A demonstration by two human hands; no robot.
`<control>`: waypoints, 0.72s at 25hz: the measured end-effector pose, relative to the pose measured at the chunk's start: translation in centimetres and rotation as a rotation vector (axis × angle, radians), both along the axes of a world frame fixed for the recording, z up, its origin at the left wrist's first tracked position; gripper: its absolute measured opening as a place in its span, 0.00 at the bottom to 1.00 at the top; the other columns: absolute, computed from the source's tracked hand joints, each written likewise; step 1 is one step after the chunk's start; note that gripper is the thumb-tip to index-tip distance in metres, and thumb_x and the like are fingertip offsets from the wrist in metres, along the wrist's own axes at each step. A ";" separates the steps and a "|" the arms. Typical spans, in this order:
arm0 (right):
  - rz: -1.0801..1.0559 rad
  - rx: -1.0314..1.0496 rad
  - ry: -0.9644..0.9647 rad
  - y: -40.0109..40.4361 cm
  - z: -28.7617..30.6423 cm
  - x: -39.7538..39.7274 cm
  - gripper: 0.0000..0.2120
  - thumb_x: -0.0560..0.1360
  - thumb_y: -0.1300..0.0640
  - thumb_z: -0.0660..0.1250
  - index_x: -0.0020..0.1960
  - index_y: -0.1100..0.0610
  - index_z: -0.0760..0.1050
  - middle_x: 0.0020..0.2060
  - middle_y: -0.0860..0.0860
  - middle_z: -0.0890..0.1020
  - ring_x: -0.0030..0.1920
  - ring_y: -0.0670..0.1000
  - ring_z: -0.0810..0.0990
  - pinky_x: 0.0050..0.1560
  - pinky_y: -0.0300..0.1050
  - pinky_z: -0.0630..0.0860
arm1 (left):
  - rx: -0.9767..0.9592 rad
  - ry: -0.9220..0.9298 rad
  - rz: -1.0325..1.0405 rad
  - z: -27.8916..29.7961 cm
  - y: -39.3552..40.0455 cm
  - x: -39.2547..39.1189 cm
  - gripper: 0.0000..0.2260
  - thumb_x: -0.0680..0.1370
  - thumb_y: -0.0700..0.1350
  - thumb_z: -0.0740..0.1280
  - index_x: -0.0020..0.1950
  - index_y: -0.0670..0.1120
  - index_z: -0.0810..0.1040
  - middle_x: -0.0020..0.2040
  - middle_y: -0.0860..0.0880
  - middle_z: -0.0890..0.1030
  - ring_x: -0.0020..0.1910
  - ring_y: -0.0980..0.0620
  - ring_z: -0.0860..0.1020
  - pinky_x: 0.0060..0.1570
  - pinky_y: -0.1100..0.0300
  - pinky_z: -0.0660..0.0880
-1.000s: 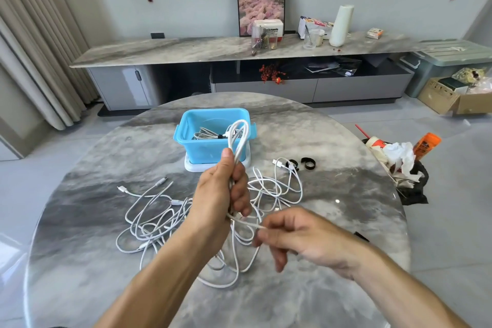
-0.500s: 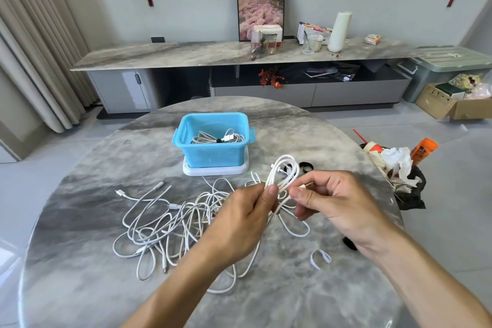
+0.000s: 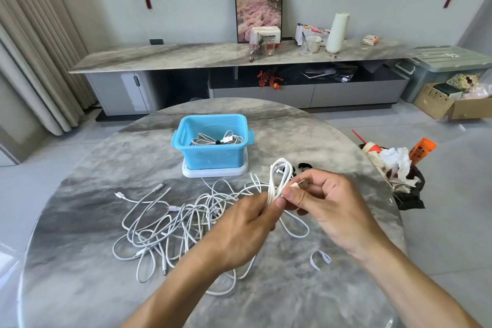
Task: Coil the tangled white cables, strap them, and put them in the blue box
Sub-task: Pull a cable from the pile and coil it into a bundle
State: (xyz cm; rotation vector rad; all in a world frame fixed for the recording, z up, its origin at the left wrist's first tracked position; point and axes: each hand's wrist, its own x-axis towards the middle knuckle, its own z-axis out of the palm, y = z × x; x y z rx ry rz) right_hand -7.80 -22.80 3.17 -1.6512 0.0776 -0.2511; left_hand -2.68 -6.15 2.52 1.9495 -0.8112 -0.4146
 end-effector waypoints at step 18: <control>0.010 0.692 0.233 2.4 -0.3 2.2 0.28 0.72 0.34 0.60 0.27 0.54 0.60 0.23 0.52 0.66 0.30 0.53 0.76 0.40 0.48 0.72 | -0.393 0.960 -0.148 -2.0 -1.4 -2.3 0.14 0.80 0.54 0.62 0.41 0.47 0.69 0.28 0.48 0.67 0.20 0.55 0.65 0.21 0.69 0.65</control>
